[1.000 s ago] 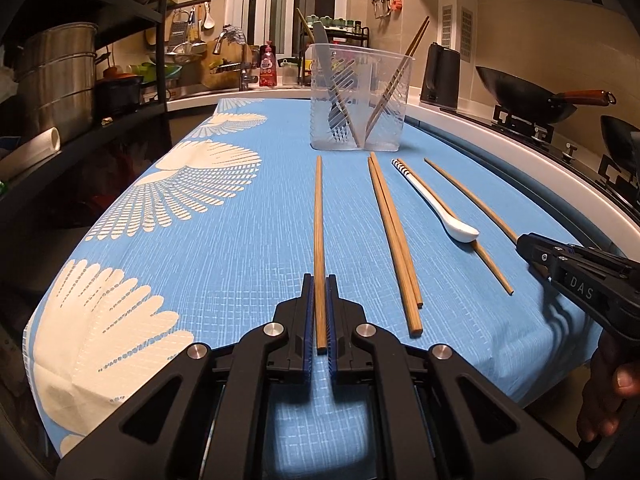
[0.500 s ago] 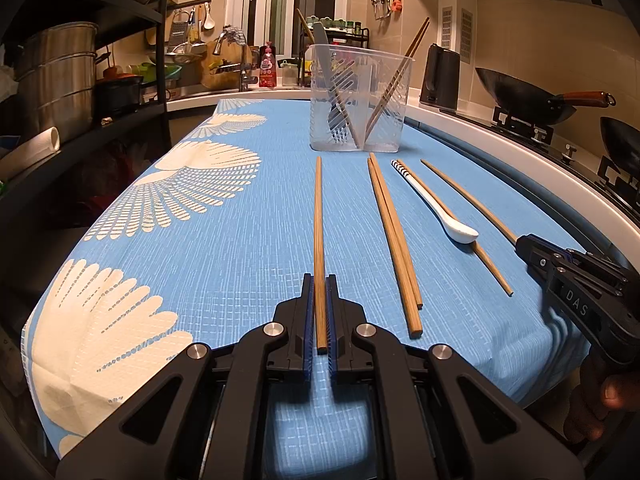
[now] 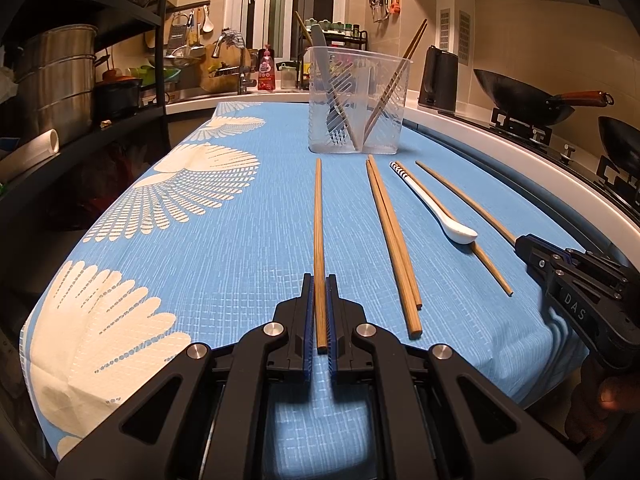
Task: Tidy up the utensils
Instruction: 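Close the left tool on a wooden chopstick while the right tool grasps another chopstick, then lift both held chopsticks and carry them above the clear container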
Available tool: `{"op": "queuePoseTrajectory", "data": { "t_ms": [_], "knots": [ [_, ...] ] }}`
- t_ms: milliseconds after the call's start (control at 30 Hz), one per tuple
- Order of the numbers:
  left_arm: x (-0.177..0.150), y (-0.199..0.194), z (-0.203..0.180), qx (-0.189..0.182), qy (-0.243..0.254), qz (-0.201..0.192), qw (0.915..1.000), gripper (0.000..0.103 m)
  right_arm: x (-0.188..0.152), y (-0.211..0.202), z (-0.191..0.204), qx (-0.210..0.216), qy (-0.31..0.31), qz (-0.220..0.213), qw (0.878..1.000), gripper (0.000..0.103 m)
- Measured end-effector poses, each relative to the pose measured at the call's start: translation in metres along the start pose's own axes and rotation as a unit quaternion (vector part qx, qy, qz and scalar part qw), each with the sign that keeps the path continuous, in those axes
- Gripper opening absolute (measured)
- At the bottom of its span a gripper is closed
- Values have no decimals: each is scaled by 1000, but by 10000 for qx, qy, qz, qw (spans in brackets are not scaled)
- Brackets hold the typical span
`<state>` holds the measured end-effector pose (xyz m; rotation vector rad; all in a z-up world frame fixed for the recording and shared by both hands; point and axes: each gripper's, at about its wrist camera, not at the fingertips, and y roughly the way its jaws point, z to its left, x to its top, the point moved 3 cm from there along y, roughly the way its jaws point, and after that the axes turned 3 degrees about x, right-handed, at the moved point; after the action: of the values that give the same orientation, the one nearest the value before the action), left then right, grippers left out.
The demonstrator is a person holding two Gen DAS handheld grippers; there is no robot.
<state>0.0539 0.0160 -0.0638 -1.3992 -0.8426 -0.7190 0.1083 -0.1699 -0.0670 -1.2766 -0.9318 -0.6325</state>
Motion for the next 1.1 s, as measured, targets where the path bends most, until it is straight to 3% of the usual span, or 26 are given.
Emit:
{"op": "queuePoseTrajectory", "data": {
  "t_ms": [400,767,1100],
  "knots": [
    [5,1,0,-89,-12,35,10000,6,10,-11,8,105,-99,-31,9999,6],
    [37,-38,2,-110,25,-536,9985,6,48,-56,13,220,-93,-495,9985,6],
    [91,-68,11,-199,47,-1055,9942,6,97,-87,8,349,20,-857,9957,6]
  ]
}}
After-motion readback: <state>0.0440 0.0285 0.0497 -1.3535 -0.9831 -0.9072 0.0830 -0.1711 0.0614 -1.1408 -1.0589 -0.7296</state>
